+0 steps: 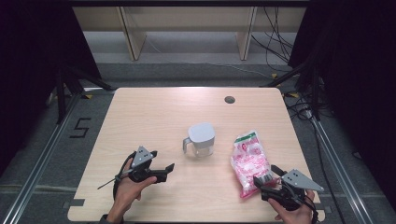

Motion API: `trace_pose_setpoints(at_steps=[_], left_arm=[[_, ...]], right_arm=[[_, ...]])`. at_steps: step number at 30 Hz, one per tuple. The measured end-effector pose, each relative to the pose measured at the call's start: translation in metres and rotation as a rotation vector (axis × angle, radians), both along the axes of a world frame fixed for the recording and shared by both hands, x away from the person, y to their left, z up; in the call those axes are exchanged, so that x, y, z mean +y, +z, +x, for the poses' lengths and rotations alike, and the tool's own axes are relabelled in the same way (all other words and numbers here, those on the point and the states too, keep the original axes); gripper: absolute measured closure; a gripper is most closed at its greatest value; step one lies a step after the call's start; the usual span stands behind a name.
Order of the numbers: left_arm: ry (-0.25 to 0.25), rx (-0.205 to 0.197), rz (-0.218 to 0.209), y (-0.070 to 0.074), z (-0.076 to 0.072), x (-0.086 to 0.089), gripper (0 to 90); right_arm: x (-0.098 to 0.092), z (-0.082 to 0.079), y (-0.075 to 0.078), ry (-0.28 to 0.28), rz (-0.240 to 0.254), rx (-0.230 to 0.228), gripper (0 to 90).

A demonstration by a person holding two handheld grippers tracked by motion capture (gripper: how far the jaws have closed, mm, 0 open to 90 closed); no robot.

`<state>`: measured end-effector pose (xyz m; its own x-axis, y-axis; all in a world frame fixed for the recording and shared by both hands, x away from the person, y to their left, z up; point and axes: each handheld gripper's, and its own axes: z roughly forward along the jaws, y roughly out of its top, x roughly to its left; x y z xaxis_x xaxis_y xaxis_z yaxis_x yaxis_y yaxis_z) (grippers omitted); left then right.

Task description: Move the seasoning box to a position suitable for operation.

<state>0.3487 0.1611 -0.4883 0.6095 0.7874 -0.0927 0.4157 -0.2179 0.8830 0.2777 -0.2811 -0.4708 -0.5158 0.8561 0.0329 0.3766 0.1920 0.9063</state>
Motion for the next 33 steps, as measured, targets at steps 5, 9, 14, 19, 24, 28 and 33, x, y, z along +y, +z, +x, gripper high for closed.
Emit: trace_pose_setpoints(at_steps=[5, 9, 14, 19, 24, 28, 33], left_arm=[[-0.008, -0.022, -0.004, 0.001, 0.0, -0.002, 14.8], [-0.011, -0.033, -0.004, 0.001, 0.0, -0.002, 15.2], [-0.041, -0.055, -0.021, 0.001, 0.001, -0.004, 15.0], [-0.048, -0.062, -0.03, 0.001, 0.003, -0.006, 16.2], [-0.062, -0.063, -0.017, 0.003, 0.01, -0.008, 16.7], [-0.077, -0.082, -0.024, 0.005, 0.019, -0.018, 22.4], [-0.108, -0.105, 0.007, 0.003, 0.03, -0.034, 27.9]], right_arm=[[0.001, 0.0, 0.0, -0.004, 0.002, -0.023, 21.0], [0.0, 0.001, 0.0, -0.003, -0.008, -0.017, 21.0], [0.002, 0.001, -0.001, 0.004, 0.01, 0.003, 21.2], [0.003, 0.001, -0.001, -0.002, 0.011, -0.002, 21.3], [0.004, -0.002, 0.0, -0.015, 0.026, 0.028, 21.4], [0.002, 0.001, -0.002, 0.0, -0.003, 0.008, 21.5], [0.002, 0.001, -0.002, 0.008, 0.0, 0.008, 21.5]])
